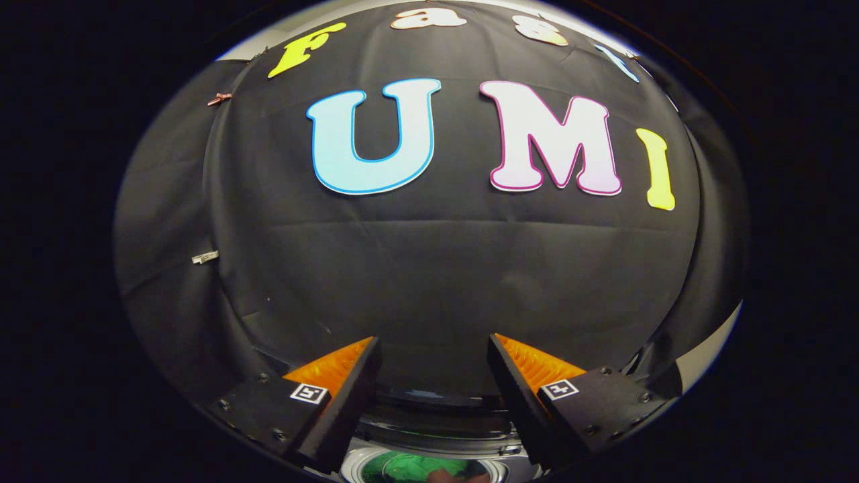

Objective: Put the clothes into the washing machine and then close the washing machine lid.

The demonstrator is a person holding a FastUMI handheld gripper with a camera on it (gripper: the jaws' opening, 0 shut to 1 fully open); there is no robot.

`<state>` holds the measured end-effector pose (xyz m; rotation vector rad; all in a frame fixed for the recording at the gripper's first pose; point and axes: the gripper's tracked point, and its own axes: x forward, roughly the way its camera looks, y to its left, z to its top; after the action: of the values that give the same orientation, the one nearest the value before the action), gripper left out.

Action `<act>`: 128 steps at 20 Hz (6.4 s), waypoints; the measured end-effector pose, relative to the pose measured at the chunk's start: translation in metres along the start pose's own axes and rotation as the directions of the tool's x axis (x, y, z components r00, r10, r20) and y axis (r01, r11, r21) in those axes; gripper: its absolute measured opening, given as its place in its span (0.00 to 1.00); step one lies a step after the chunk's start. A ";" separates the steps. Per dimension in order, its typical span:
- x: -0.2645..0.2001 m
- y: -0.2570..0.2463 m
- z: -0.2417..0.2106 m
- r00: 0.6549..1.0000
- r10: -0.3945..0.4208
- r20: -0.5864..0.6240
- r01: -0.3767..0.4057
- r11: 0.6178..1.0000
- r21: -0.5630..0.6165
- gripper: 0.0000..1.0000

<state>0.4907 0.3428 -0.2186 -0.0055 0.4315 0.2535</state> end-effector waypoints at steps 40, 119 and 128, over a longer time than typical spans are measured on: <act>-0.151 0.020 -0.093 0.990 0.065 0.123 -0.062 0.998 -0.034 0.99; -0.508 -0.172 -0.074 0.937 -0.087 0.338 0.059 0.994 0.092 0.99; -0.511 -0.171 -0.074 0.934 -0.094 0.344 0.067 0.994 0.089 0.99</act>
<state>0.0533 0.0495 -0.0822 0.0951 0.0866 0.1524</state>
